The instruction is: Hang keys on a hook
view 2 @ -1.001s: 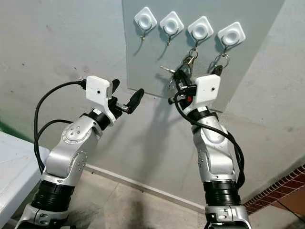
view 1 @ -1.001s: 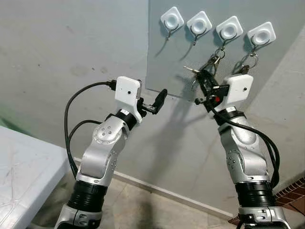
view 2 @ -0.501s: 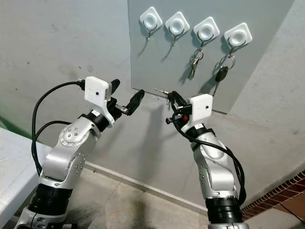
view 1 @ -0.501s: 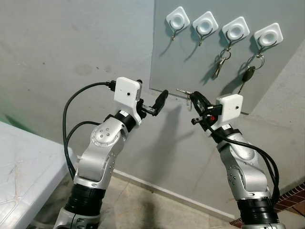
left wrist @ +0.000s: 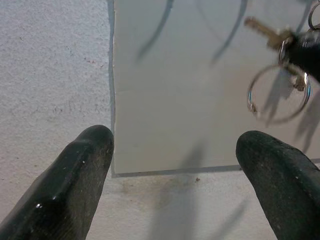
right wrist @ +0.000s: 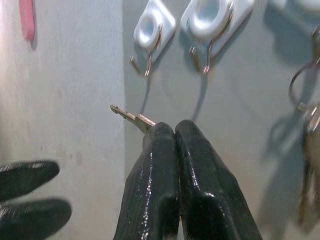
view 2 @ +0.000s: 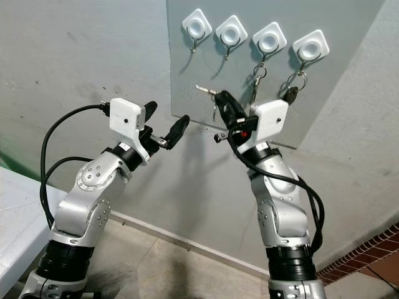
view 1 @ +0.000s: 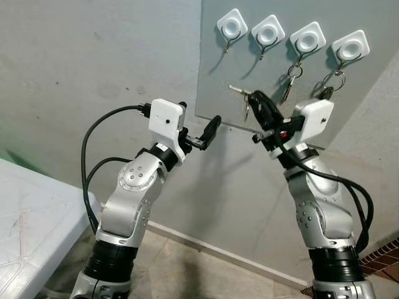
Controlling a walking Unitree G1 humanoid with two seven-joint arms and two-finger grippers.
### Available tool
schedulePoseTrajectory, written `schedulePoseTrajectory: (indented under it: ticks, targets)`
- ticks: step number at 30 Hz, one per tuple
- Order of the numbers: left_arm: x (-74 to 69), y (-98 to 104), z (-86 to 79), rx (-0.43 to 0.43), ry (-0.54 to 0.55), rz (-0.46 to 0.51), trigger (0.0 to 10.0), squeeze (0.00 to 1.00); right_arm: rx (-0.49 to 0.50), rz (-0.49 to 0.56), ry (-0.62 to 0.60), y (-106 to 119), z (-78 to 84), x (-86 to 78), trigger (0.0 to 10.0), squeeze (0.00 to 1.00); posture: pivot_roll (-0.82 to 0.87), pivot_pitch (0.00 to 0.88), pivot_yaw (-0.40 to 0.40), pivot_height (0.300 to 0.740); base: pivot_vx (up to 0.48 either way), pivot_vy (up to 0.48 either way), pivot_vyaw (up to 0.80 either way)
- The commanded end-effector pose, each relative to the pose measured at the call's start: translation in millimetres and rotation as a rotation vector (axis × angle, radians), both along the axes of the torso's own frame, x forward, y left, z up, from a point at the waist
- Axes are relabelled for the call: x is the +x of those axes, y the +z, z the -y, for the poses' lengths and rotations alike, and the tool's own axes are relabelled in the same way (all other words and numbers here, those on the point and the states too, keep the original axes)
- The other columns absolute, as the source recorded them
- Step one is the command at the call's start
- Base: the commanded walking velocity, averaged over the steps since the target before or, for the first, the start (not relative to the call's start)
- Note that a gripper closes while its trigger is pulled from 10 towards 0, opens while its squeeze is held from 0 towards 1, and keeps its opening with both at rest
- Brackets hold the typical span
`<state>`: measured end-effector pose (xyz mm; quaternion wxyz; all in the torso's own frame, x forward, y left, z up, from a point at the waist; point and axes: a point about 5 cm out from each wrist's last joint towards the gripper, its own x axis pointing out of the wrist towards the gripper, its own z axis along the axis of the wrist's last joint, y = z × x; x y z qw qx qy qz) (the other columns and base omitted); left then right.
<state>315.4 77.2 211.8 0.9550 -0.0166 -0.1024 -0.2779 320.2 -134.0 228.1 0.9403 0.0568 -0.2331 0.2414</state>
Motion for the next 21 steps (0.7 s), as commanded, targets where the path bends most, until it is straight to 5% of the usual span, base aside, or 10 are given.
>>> schedulePoseTrajectory:
  ticks: [1,21]
  targets:
    - [-2.2,4.7,0.8,0.006,-0.015,0.018,10.0,0.00,0.031,0.045,-0.010,12.4,3.6,0.6,10.0,0.00,0.01,0.053,-0.027,0.732,0.000,0.000,0.00]
    - [-1.5,6.6,2.1,0.004,-0.020,0.025,10.0,0.00,0.069,0.125,-0.043,36.5,9.0,14.0,10.0,0.00,0.02,0.040,-0.031,0.732,0.000,0.000,0.00]
